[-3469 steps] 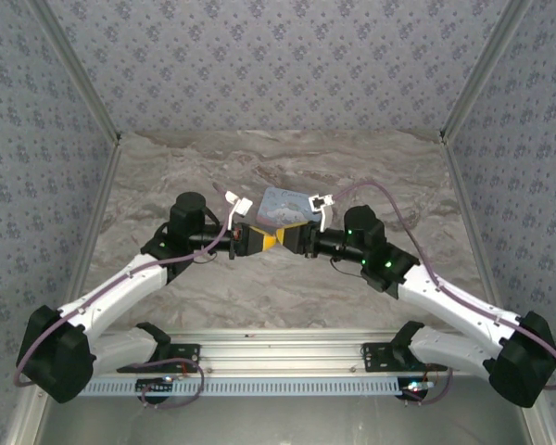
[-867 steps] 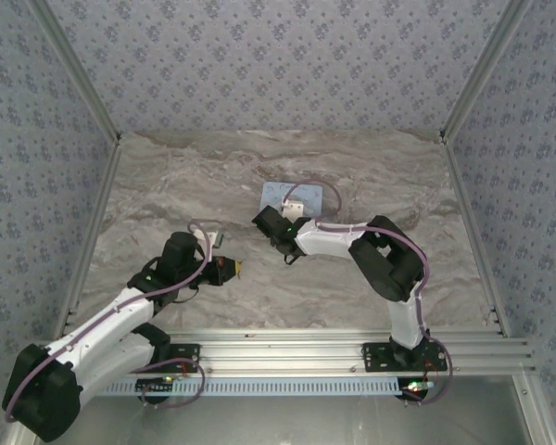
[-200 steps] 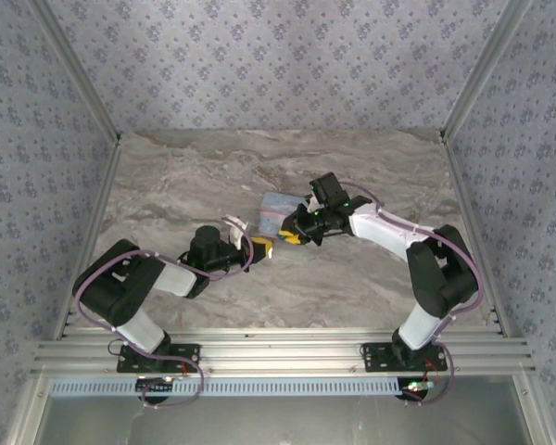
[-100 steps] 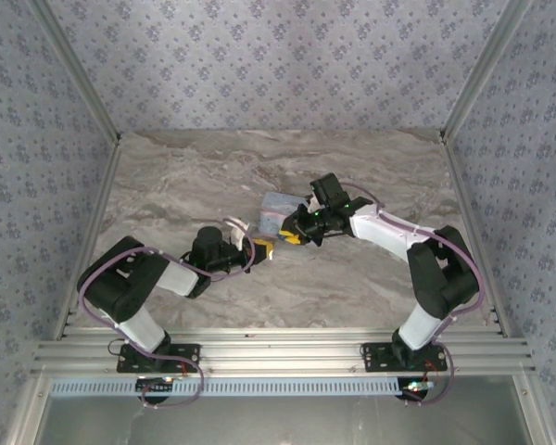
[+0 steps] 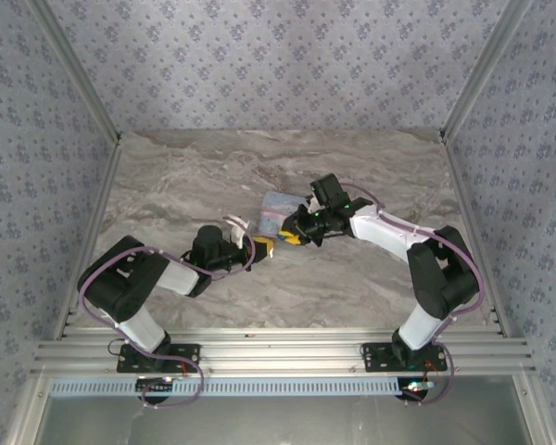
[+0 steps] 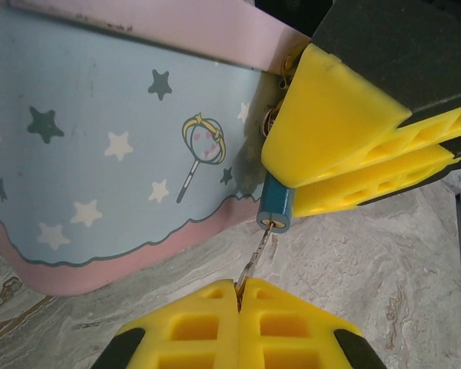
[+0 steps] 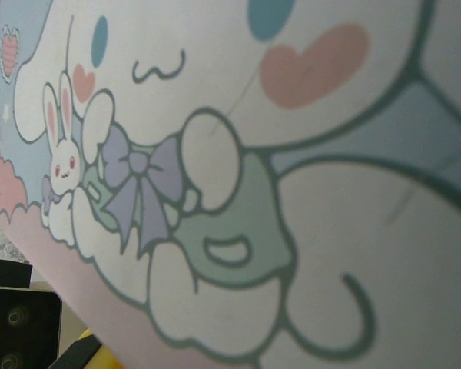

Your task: Unlock a padlock with a key

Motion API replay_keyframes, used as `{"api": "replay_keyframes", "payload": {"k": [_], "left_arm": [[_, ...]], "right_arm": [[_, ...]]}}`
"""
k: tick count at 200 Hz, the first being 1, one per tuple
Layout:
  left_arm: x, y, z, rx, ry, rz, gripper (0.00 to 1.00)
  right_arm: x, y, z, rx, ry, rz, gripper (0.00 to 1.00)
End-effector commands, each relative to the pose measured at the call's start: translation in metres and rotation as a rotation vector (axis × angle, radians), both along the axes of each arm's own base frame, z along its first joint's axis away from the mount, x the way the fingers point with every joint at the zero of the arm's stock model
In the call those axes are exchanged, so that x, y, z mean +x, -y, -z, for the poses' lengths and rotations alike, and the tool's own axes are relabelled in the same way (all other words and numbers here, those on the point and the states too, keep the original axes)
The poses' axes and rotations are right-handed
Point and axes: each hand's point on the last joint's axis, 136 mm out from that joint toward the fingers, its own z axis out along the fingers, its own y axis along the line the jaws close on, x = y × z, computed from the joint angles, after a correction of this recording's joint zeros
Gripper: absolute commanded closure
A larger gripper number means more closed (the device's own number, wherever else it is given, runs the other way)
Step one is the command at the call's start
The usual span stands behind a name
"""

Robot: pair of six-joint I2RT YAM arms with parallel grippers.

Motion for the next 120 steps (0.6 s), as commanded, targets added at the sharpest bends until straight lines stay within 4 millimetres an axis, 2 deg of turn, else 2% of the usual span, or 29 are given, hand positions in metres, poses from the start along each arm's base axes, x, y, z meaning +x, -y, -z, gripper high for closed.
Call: {"api": "replay_keyframes", "payload": {"k": [1,120], "left_arm": [[0.008,0.008,-0.018,-0.042,0.047,0.004,1.00],[0.005,0.023,-0.022,-0.101,0.033,0.032,1.00]], "right_arm": [[-0.001,-0.003,-0.015,0.039,0.023,-0.003,1.00],[-0.001,-0.005,-0.013,0.027,0.020,-0.001,1.00]]}}
